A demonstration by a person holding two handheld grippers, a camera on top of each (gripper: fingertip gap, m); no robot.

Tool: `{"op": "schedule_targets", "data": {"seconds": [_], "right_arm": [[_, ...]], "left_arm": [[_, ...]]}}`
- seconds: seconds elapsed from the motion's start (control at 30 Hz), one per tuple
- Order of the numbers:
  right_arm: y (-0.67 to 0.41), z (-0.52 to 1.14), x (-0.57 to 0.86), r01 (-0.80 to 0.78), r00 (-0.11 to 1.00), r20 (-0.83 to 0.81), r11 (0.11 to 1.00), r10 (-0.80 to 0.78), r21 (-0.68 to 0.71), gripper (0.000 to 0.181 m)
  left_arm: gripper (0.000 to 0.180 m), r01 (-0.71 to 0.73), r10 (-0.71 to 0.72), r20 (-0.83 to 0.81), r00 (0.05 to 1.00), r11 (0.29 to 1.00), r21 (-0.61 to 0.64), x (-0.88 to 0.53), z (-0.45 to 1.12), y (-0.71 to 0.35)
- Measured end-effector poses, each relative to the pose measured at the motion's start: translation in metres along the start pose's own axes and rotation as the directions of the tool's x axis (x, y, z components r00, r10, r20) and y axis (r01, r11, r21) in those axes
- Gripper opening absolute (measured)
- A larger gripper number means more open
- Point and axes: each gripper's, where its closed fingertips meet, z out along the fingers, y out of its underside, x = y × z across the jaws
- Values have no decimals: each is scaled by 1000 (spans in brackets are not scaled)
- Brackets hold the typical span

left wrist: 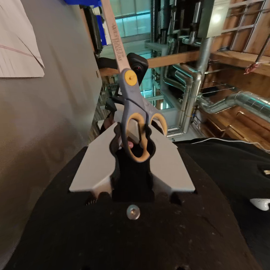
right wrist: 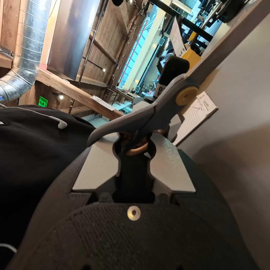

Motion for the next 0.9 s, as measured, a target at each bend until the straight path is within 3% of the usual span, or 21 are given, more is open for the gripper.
{"op": "schedule_targets", "data": {"seconds": [0.2,0.23,0.27,0.3,0.4,0.5,0.53,0.6,0.63,0.73,0.83,0.9], "right_arm": [[10,-18,1,-84,996,-25,995,86,45,30],[10,-25,-1,-83,996,-19,995,84,54,31],[8,-35,3,-72,995,-61,994,77,78,35],[7,-47,7,-47,991,-117,994,58,95,39],[14,-74,20,-40,967,-247,996,59,83,42],[11,-72,21,3,964,-265,995,24,99,36],[9,-70,24,37,952,-307,995,-6,94,35],[10,-69,40,129,877,-467,992,-116,-4,35],[13,-70,49,177,811,-550,980,-198,-91,35],[23,-75,68,238,578,-711,917,-399,-321,36],[27,-71,68,280,488,-725,874,-486,-398,39],[29,-73,61,293,518,-712,880,-474,-373,42]], "left_arm": [[27,2,-3,27,1000,1000,16,-8,3,6],[7,10,-12,35,999,998,55,-11,-1,1],[0,26,-25,-5,1000,992,123,-7,-10,-9],[0,47,-44,-24,999,986,163,-5,-20,-16],[0,-98,81,137,987,987,124,-12,-31,-14],[0,-93,79,129,988,991,100,-12,-20,-12],[5,-69,60,115,992,995,78,-13,-12,-8],[44,-10,8,53,999,1000,26,-11,5,3],[56,4,-5,39,999,1000,20,-10,12,6],[68,35,-34,66,997,999,-18,-20,26,17],[13,41,-35,210,977,999,-20,-47,23,20],[10,64,-68,264,962,998,25,-59,14,17]]}}
